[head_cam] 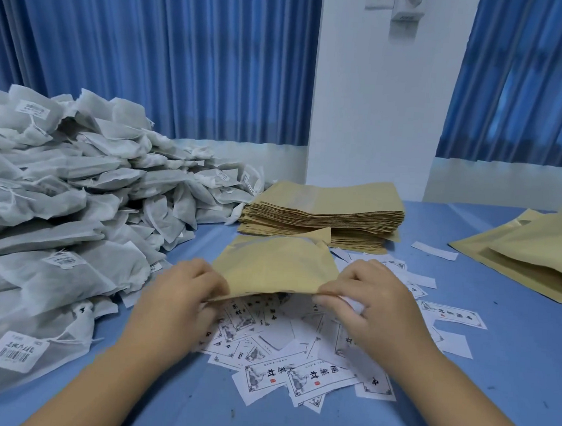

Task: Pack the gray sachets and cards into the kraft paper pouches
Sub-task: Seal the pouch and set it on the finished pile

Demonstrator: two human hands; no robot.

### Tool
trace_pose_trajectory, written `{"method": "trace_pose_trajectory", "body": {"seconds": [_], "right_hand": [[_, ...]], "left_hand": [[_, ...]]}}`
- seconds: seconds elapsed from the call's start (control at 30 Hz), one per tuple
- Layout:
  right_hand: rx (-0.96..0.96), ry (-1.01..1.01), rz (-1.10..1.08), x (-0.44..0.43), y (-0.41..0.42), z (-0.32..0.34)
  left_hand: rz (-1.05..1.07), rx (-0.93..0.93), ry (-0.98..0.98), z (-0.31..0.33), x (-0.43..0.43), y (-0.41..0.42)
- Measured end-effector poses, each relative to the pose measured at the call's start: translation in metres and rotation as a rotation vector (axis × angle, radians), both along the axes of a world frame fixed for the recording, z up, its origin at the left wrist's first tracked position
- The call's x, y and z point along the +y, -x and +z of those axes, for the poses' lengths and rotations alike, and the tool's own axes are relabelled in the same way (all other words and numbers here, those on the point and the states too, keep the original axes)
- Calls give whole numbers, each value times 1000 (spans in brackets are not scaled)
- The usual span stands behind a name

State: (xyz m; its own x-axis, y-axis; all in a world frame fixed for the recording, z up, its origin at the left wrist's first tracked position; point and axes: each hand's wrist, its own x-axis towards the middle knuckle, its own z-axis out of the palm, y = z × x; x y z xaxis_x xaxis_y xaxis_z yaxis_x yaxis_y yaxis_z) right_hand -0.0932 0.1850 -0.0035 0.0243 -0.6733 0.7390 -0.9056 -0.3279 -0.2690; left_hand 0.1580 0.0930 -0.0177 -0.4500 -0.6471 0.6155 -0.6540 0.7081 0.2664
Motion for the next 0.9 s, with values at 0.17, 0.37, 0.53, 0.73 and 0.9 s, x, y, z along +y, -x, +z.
{"method": "trace_pose_trajectory", "body": {"seconds": [0.17, 0.37, 0.53, 0.73, 0.9], "right_hand": [[-834, -273, 44, -3, -1, 3], [-1273, -708, 203, -7, -7, -3], [-1094, -696, 240, -1, -10, 1], [-796, -612, 137, 15, -26, -4], [-772, -470, 166, 46, -17, -6]], "left_hand": [[89, 761, -597, -5, -9, -9], [-305, 1604, -1273, 5, -3, -12], [-312, 1424, -1372, 8, -1, -11], [-156, 1360, -1375, 7, 0, -6], [-323, 1348, -1458, 12, 12, 1]]}}
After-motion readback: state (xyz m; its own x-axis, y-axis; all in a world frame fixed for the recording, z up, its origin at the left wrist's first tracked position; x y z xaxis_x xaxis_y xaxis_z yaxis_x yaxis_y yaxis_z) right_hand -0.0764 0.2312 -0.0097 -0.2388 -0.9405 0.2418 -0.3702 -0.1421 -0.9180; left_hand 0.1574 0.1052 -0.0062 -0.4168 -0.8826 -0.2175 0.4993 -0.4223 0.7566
